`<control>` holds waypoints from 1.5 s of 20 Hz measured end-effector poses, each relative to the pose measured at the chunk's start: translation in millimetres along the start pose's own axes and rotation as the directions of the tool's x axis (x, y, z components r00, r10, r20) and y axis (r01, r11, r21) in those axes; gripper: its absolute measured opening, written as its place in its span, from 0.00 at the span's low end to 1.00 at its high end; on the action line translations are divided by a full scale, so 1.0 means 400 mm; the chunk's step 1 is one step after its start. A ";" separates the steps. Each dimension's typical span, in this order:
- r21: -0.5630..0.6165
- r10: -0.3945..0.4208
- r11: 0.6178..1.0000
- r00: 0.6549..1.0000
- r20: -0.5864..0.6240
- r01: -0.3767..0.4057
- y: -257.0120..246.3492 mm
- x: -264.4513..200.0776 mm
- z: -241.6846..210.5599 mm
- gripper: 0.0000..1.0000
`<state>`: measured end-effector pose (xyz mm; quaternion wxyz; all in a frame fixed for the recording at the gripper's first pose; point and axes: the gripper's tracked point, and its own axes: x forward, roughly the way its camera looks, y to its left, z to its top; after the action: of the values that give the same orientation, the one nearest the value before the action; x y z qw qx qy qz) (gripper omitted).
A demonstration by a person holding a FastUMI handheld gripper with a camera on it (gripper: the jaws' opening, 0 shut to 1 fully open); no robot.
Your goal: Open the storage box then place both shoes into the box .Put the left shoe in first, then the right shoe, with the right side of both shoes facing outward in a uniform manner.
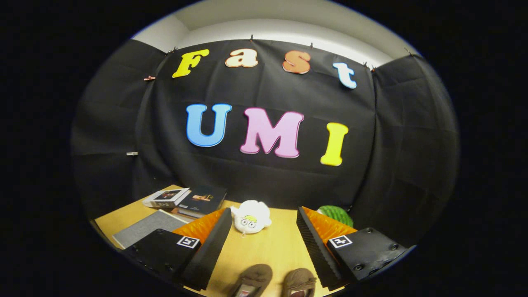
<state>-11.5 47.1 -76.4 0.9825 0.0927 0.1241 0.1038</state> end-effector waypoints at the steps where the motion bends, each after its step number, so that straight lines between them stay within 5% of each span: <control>1: 0.053 0.063 0.997 0.996 -0.064 -0.059 0.025 0.002 -0.048 0.97; 5: 0.251 0.265 0.946 0.937 -0.230 -0.206 0.080 -0.001 -0.188 0.98; 10: 0.550 0.520 0.779 0.799 -0.302 -0.299 0.163 -0.017 -0.314 0.98; 17: 0.822 0.759 0.502 0.594 -0.268 -0.270 0.258 -0.034 -0.439 0.98; 24: 0.952 0.868 0.253 0.475 -0.144 -0.174 0.318 -0.047 -0.475 0.96; 26: 0.962 0.863 0.227 0.489 -0.127 -0.152 0.334 -0.037 -0.482 0.93; 28: 0.971 0.868 0.190 0.487 -0.098 -0.144 0.332 -0.041 -0.474 0.60; 29: 0.975 0.868 0.172 0.490 -0.081 -0.144 0.328 -0.041 -0.471 0.61; 30: 0.976 0.871 0.138 0.491 -0.039 -0.166 0.314 -0.047 -0.453 0.49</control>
<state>-99.7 191.8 -218.6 0.5364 0.6007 0.4281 0.4102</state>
